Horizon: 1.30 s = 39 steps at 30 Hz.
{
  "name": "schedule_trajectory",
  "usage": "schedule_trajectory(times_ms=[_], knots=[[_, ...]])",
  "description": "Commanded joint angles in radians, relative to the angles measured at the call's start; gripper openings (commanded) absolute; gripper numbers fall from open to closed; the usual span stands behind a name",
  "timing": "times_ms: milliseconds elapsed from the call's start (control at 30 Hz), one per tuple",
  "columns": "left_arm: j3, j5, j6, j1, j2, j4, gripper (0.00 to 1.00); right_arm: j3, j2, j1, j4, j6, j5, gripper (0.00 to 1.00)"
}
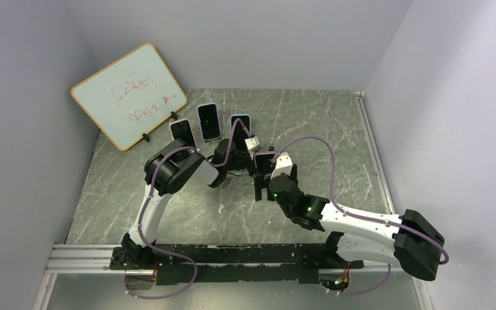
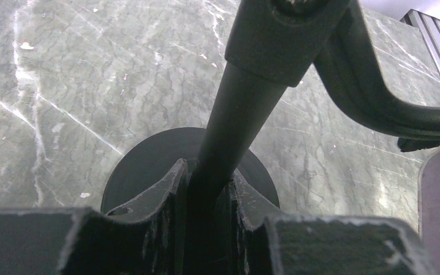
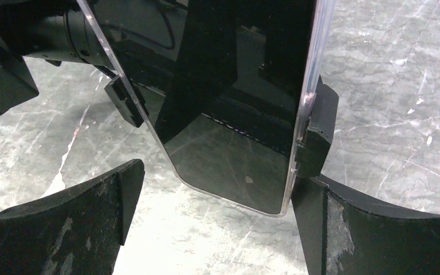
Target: Place the phone on the phone stand
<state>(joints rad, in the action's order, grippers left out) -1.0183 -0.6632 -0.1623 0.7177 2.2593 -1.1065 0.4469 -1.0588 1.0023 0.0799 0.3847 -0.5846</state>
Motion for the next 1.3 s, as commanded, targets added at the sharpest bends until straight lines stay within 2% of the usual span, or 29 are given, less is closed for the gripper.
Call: schedule_trajectory(times_ms=[0, 167, 267, 433, 567, 633, 867, 1000, 1267], knots=[[0.014, -0.007, -0.037, -0.008, 0.014, 0.175, 0.05, 0.010, -0.026, -0.001, 0.033, 0.030, -0.040, 1.00], [0.013, -0.006, -0.043, -0.008, 0.020, 0.171, 0.05, 0.025, -0.062, -0.002, 0.014, 0.070, -0.102, 1.00], [0.016, -0.003, -0.048, -0.008, 0.020, 0.164, 0.05, 0.026, -0.074, -0.002, 0.021, 0.089, -0.124, 0.96], [0.022, -0.001, -0.062, -0.006, 0.025, 0.149, 0.05, 0.026, -0.099, -0.002, 0.043, 0.111, -0.157, 0.81], [0.039, 0.009, -0.079, -0.002, 0.028, 0.123, 0.05, 0.034, -0.124, -0.001, 0.044, 0.146, -0.188, 0.64], [0.054, 0.022, -0.097, 0.000, 0.026, 0.098, 0.05, 0.037, -0.133, -0.001, 0.038, 0.174, -0.203, 0.59], [0.122, 0.119, -0.184, 0.011, 0.026, -0.038, 0.05, 0.028, -0.144, -0.002, 0.012, 0.361, -0.249, 0.52], [0.155, 0.173, -0.213, 0.015, 0.018, -0.093, 0.05, 0.033, -0.158, -0.001, -0.036, 0.468, -0.276, 0.51], [0.164, 0.177, -0.228, 0.017, 0.024, -0.109, 0.05, 0.051, -0.194, 0.002, -0.038, 0.466, -0.277, 0.51]])
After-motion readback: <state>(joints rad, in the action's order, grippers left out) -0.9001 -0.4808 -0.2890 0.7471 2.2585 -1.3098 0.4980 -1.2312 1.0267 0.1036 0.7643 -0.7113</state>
